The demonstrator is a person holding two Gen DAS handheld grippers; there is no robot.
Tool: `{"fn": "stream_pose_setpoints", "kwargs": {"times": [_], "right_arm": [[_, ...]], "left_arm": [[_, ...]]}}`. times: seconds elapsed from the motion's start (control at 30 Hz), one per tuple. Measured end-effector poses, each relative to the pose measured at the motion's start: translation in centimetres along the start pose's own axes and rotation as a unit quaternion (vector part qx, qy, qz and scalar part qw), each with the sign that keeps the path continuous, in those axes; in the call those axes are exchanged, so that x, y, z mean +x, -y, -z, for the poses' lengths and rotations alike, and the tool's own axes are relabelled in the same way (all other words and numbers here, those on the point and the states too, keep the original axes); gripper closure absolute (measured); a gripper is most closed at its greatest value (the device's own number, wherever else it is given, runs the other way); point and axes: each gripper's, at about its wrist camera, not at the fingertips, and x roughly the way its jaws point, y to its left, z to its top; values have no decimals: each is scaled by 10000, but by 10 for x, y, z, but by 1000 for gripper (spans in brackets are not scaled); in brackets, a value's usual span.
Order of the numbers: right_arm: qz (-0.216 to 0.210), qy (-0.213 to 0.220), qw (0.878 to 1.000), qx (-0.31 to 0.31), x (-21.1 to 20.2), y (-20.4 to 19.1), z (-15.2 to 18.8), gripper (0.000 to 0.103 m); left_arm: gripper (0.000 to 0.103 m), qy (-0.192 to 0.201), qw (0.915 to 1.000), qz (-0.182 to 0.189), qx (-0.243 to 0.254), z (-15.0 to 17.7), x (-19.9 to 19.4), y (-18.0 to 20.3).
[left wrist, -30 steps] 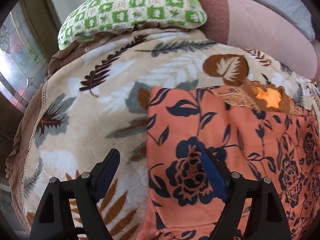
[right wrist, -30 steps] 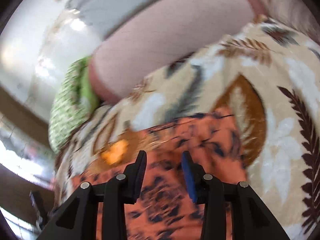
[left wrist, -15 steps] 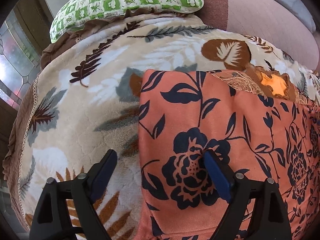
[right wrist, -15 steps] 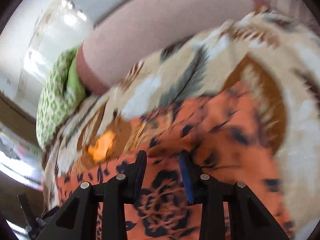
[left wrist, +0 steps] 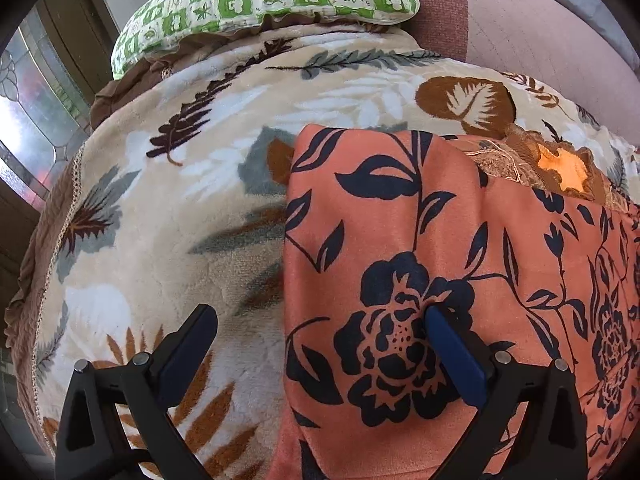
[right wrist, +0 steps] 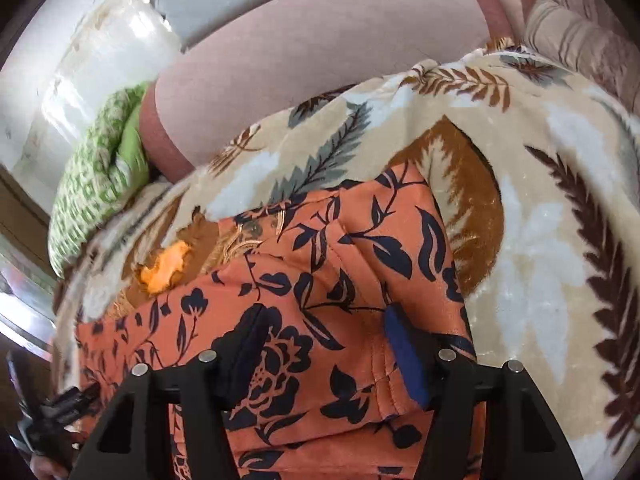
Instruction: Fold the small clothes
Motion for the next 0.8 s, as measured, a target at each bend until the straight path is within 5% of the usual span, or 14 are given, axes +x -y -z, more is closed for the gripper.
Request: {"fn": "stream_pose_setpoints", "kwargs": {"times": [0.2, 0.33, 0.5, 0.6, 0.8], "right_arm": [[-630, -91, 9969, 469, -64, 21, 0, 39], [-676, -78, 9975, 198, -145, 50, 23, 39], [-544, -435, 9976, 41, -216, 91, 76, 39], [-560, -648, 9963, 38, -238, 110, 109, 38], [-680, -1112, 9909, 346, -240, 147, 159, 38]], "left_arm": [[0, 249, 9993, -135, 237, 23, -42, -6], [0, 384, 9988, 296, -13, 81, -83, -29], [0, 400, 9983, 282, -307, 169, -126, -65], [0, 346, 9991, 193, -125, 214, -152, -77], [0, 196, 9989, 374, -200, 251, -178, -91]]}}
